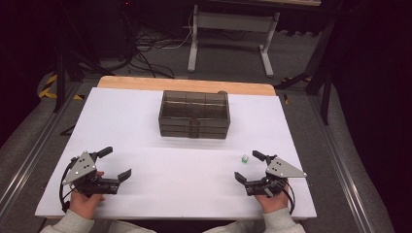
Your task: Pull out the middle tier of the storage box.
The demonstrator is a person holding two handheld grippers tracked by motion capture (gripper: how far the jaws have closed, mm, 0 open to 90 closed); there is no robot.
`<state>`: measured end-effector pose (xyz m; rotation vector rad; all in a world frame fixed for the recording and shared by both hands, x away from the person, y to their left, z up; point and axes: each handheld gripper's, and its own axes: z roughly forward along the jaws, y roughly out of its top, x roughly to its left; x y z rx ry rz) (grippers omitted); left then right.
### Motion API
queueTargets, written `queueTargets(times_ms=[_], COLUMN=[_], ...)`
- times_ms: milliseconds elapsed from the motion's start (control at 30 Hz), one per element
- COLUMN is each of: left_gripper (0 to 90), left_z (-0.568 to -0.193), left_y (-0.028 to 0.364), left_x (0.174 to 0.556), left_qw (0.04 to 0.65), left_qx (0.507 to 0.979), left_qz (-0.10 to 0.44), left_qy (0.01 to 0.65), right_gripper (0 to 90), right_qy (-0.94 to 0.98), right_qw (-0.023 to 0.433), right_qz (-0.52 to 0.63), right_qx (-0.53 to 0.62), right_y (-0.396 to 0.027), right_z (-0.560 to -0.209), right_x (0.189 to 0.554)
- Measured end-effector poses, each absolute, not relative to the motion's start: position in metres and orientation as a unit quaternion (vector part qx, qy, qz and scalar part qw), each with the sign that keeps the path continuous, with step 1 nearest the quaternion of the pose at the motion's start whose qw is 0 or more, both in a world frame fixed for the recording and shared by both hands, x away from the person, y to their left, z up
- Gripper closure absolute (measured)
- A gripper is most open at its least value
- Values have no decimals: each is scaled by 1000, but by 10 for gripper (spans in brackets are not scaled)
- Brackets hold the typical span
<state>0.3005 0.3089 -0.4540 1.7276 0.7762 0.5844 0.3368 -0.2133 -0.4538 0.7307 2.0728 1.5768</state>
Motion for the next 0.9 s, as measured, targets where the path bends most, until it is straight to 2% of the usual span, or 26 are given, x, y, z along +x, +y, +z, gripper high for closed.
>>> queueTargets(times_ms=[900], left_gripper=[2], left_z=[-454], left_y=[310], left_x=[300], left_qw=[548], left_qx=[730], left_qz=[240], left_qy=[330], right_gripper=[18], right_qy=[763], right_qw=[206], right_qz=[570], right_qx=[223], right_y=[-171], right_z=[-429], right_x=[361])
